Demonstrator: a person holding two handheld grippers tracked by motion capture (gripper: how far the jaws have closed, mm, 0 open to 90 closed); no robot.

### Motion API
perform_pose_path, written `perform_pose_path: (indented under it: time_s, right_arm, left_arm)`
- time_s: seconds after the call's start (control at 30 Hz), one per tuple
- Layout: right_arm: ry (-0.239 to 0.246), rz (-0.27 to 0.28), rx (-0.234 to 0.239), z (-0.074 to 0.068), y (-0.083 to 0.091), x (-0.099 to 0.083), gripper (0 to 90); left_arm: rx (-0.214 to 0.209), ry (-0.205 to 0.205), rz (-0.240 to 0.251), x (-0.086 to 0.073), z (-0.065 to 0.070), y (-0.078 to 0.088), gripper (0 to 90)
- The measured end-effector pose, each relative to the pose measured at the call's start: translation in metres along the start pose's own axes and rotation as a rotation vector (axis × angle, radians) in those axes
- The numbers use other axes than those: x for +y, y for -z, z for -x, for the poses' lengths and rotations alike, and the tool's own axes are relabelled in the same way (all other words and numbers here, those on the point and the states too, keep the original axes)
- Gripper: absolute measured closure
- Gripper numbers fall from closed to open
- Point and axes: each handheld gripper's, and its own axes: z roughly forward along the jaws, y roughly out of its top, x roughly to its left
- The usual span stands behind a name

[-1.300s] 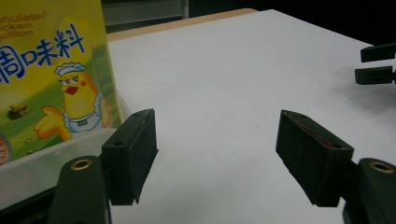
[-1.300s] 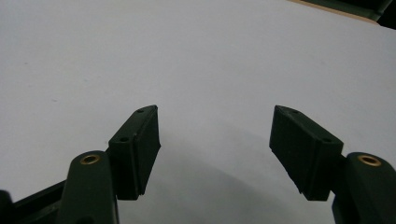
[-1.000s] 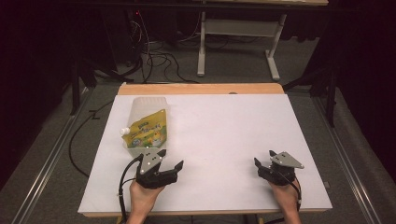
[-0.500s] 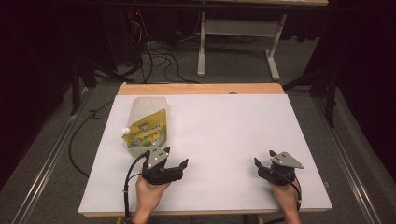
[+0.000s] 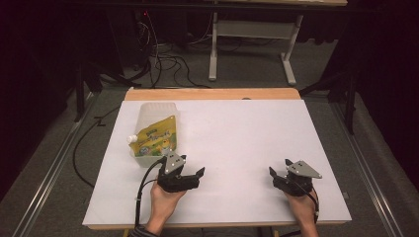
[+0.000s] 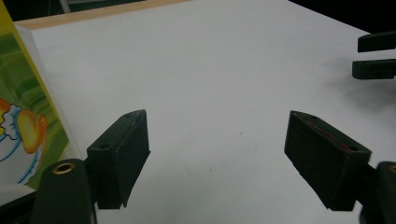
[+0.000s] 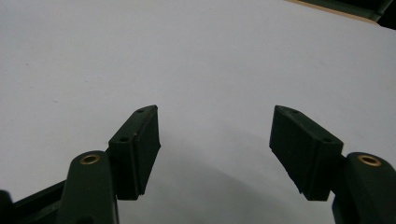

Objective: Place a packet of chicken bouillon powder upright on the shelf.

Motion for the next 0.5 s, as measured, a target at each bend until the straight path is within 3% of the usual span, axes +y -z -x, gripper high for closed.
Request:
perform_pose_path:
  time_s: [0.2,0.5]
  right_arm:
    - [0.002,0.0,0.001,0.0,0.0,0.0,33.7]
    - [0.001,0.0,0.0,0.0,0.0,0.0,33.7]
  left_arm:
    - [-0.027,0.018,0.0,0.001,0.0,-0.008,22.4]
    - [-0.022,0.011,-0.012,-0.001,0.001,-0.018,22.7]
